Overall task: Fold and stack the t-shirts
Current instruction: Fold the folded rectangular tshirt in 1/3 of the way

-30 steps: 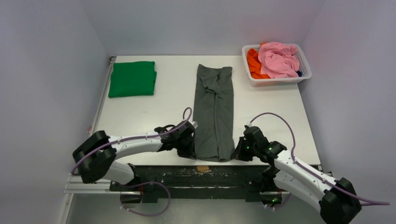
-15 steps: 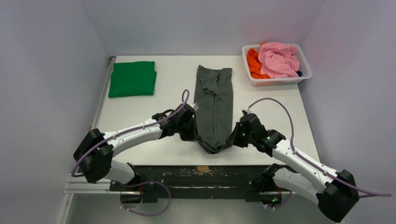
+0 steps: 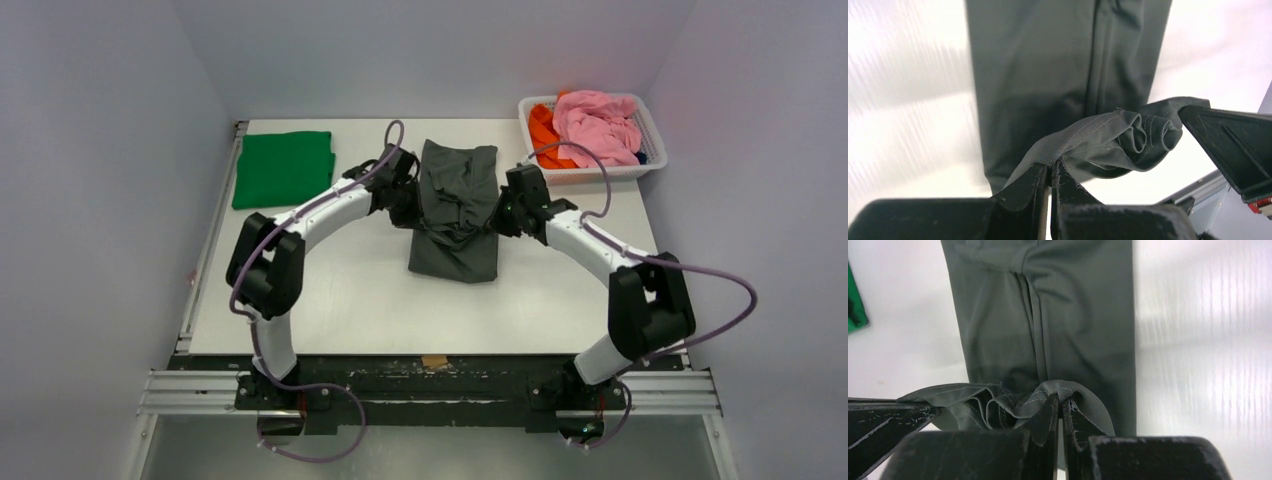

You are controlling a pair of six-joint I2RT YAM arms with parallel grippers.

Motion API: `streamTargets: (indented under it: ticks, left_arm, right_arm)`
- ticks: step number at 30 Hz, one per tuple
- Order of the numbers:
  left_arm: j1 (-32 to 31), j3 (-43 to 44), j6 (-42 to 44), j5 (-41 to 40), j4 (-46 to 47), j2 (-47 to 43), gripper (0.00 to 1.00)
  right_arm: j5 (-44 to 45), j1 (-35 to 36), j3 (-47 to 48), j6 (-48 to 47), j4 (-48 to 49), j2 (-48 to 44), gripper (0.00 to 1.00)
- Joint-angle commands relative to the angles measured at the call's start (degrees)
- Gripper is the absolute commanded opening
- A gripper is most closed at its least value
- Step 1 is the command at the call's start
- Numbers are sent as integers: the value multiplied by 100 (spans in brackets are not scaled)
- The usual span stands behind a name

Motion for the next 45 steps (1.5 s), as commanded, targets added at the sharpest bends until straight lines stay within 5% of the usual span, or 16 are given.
streamTargets:
  ticks: [1,6,10,13,16,18,21,25,31,37,41,45]
  left_arm:
    - [378,898,280,228,-390,679,4]
    - [549,1774,453,401,-622,1484,7]
    - [664,2230,587,563,-597,1796,22]
    - [734,2553,680,701,-678,1865,56]
    - [770,2543,769,623,-779,1591,81]
    - [782,2206,812,422,-789,1191,98]
    - [778,1391,826,169,-584,403,100]
    - [783,77,663,-30,-328,-651,100]
    - [780,-1882,294,-289,146,-1951,100]
    - [778,-2888,66,-187,426,-2537,100]
    - [774,-3168,-48,3,740,-2430,100]
    - [774,-3136,-81,91,836,-2098,100]
  right_arm:
    - [-5,-214,847,-316,202,675,0]
    - [-26,-367,1371,-271,249,1411,0]
    - [74,-528,1696,-150,379,1723,0]
    - [39,-637,2121,-175,239,1924,11]
    - [360,-685,2360,-196,-44,1893,49]
    - [638,-684,2415,-188,-326,1753,63]
    - [699,-667,1878,-465,18,1217,70]
    - [-883,-424,904,-1213,1031,623,74]
    - [-1839,761,699,-1632,1241,1158,73]
    - [-1777,955,1362,-1399,1886,2164,72]
    - [-785,755,2121,-1232,2261,2881,72]
    - [-1354,311,2608,-942,2568,3266,70]
